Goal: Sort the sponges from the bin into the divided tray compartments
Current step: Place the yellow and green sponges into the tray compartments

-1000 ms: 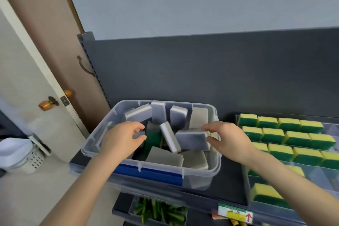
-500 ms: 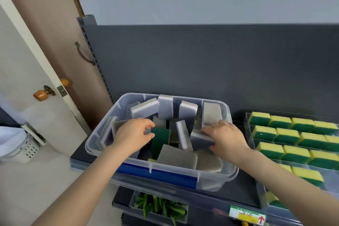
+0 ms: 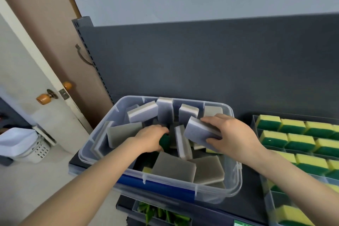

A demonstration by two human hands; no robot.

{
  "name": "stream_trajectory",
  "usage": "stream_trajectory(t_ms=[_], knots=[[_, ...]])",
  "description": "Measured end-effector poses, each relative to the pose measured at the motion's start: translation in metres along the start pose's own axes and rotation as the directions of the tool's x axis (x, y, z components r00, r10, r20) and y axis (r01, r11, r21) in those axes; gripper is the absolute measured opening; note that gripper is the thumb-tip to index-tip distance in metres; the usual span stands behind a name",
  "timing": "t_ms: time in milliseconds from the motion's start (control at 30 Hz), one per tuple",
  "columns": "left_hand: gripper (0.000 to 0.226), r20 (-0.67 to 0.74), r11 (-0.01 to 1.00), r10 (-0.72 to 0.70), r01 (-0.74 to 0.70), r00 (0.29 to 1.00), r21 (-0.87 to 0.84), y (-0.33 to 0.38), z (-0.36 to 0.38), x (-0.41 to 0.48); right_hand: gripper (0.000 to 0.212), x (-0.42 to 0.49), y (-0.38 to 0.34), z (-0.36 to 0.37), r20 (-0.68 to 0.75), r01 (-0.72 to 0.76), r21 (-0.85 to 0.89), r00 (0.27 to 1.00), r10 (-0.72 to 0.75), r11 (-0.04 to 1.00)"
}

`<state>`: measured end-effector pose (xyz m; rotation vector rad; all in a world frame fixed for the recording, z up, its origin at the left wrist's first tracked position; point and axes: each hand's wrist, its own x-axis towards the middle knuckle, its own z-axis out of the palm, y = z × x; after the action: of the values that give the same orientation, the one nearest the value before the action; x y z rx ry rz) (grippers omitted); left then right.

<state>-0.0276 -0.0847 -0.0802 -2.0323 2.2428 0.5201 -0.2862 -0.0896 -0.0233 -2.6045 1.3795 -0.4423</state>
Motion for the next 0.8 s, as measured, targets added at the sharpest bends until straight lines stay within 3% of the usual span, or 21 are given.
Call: stream_trajectory(t_ms=[67, 167, 267, 367, 467, 567, 667, 800], knots=[[0.052, -0.077, 0.999, 0.018, -0.02, 0.997, -0.029, -0.001, -0.009, -0.004, 0.056, 0.001, -0.004, 0.003, 0.006, 0.014, 0.02, 1.0, -0.014, 1.0], [0.04, -0.323, 0.999, -0.003, -0.014, 0.947, -0.049, -0.009, -0.034, -0.013, 0.056, 0.013, -0.013, 0.004, -0.014, 0.039, 0.018, 0.999, -0.038, 0.999], [0.04, -0.59, 0.992, -0.076, -0.001, 0.804, -0.128, -0.029, -0.049, -0.021, 0.056, 0.031, -0.03, 0.009, -0.031, 0.022, 0.07, 0.999, -0.02, 0.997], [0.041, -0.767, 0.981, -0.124, -0.04, 0.629, -0.191, -0.05, -0.052, -0.028, 0.055, 0.057, -0.05, 0.024, -0.01, 0.031, 0.08, 0.999, -0.03, 0.996], [0.041, -0.831, 0.955, -0.199, -0.088, 0.52, -0.284, -0.061, -0.051, -0.031, 0.057, 0.083, -0.067, 0.037, 0.045, 0.041, 0.041, 0.998, -0.043, 0.998], [0.041, -0.838, 0.942, -0.208, -0.128, 0.505, -0.311, -0.068, -0.042, -0.03, 0.053, 0.087, -0.078, 0.045, 0.009, 0.091, -0.029, 0.996, -0.091, 0.995], [0.042, -0.843, 0.933, -0.209, -0.158, 0.495, -0.324, -0.075, -0.031, -0.028, 0.041, 0.067, -0.086, 0.051, -0.026, 0.2, 0.016, 0.979, -0.2, 0.98], [0.041, -0.847, 0.912, -0.226, -0.202, 0.481, -0.358, -0.074, -0.03, -0.024, 0.04, 0.045, -0.098, 0.067, 0.372, 0.244, 0.114, 0.888, -0.269, 0.963]])
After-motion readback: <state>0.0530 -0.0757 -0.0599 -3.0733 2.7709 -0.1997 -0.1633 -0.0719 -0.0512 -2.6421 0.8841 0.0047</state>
